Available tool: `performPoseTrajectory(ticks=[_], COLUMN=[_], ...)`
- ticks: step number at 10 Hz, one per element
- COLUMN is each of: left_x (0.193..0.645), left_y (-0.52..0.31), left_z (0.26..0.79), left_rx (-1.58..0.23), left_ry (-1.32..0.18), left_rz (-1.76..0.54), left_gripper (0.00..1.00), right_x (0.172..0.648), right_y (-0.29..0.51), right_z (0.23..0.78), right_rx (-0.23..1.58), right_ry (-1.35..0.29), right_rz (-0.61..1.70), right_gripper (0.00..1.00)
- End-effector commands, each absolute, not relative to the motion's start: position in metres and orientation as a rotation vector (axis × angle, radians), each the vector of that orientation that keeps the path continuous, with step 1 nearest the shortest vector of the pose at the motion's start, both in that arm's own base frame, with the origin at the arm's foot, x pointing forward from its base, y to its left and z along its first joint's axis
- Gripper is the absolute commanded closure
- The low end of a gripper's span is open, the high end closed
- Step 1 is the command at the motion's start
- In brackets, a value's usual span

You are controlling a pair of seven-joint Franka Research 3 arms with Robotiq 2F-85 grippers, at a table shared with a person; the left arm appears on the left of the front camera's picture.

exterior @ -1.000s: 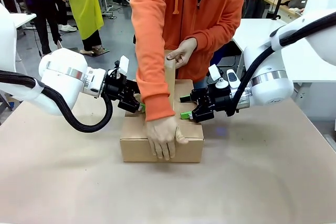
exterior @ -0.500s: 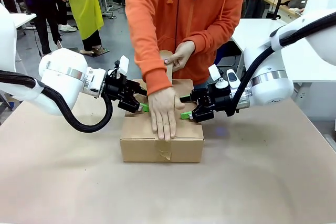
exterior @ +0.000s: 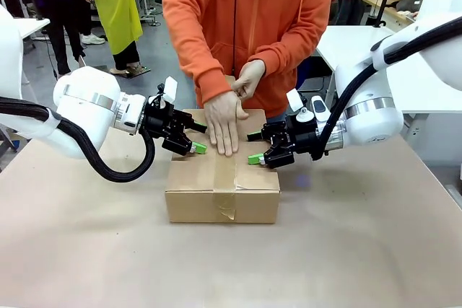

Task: Pack the gift set into the box.
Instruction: Press and hold the closed box until the human finishes sealing it.

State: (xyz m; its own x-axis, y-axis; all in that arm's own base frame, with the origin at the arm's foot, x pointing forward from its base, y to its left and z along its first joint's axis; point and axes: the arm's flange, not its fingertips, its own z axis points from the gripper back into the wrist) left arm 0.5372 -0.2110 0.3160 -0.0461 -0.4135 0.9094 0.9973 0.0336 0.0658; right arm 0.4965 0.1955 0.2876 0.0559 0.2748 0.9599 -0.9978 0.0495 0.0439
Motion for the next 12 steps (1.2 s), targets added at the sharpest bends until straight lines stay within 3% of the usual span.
performPoseTrajectory(ticks=[1, 12], left_x=[0.5362, 0.5362], left_y=[-0.21, -0.21], left_z=[0.3128, 0.3128], left_rx=[-0.827, -0.827], left_ry=[-0.951, -0.951], left_rz=[-1.394, -1.394], left_gripper=[0.0, 0.0], right_x=[0.4956, 0.4956], right_y=[0.1974, 0.1974], right_z=[0.2864, 0.2864], right_rx=[0.986, 0.986], right_ry=[-0.983, -0.983], right_rz=[1.266, 1.266], right_gripper=[0.0, 0.0])
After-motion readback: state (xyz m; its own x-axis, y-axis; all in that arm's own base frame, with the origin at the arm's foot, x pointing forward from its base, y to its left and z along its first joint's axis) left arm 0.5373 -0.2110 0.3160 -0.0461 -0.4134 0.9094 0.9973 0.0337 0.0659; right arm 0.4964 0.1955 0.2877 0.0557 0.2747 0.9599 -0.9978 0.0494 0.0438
